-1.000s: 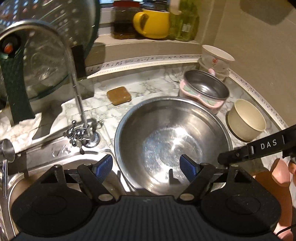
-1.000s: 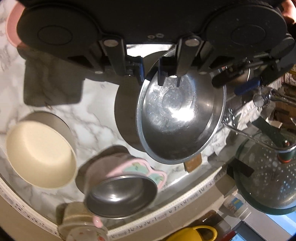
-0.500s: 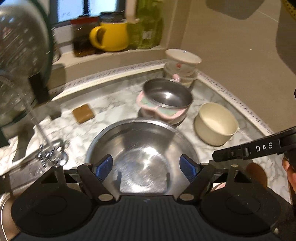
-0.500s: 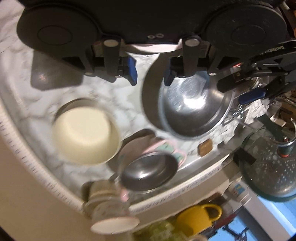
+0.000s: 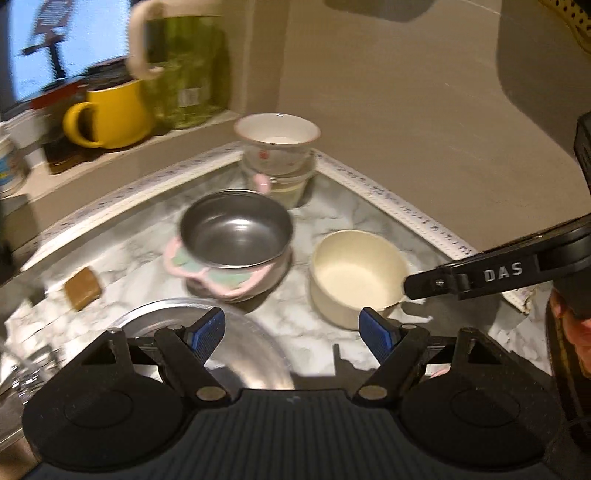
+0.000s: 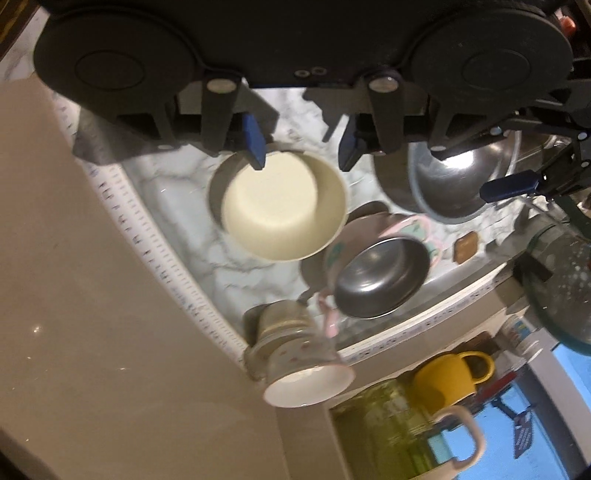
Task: Organize plates and bowls
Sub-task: 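Move both grippers to the steel pot with pink handles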
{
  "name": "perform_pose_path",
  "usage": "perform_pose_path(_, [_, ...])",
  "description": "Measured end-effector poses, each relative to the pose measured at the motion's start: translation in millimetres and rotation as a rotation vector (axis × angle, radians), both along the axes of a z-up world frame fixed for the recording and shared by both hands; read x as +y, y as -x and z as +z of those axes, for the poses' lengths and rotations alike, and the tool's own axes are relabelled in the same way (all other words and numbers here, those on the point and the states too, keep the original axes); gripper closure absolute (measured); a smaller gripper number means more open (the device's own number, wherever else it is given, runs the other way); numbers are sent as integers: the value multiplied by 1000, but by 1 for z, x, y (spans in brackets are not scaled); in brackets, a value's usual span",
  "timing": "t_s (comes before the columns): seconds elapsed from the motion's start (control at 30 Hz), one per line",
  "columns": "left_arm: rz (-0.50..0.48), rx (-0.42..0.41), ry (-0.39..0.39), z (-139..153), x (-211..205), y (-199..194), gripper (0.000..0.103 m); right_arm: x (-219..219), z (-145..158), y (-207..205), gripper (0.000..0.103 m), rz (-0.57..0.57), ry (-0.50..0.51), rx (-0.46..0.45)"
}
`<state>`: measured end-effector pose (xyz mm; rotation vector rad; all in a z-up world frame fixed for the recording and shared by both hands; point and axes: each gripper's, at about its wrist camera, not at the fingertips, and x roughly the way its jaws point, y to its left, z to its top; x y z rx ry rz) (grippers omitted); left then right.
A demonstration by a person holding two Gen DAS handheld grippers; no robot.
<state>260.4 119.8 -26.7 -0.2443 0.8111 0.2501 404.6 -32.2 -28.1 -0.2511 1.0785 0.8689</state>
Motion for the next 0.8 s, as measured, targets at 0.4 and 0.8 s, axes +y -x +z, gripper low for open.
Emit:
perform_pose_path(0.4, [42,105,221,-41,17,-70,23,-5,-31,-36,39,-48,36,-4])
perform_pose_path(0.8, [76,145,293,-71,27,-94,46,0,-55,-48,66,-34,61,-1])
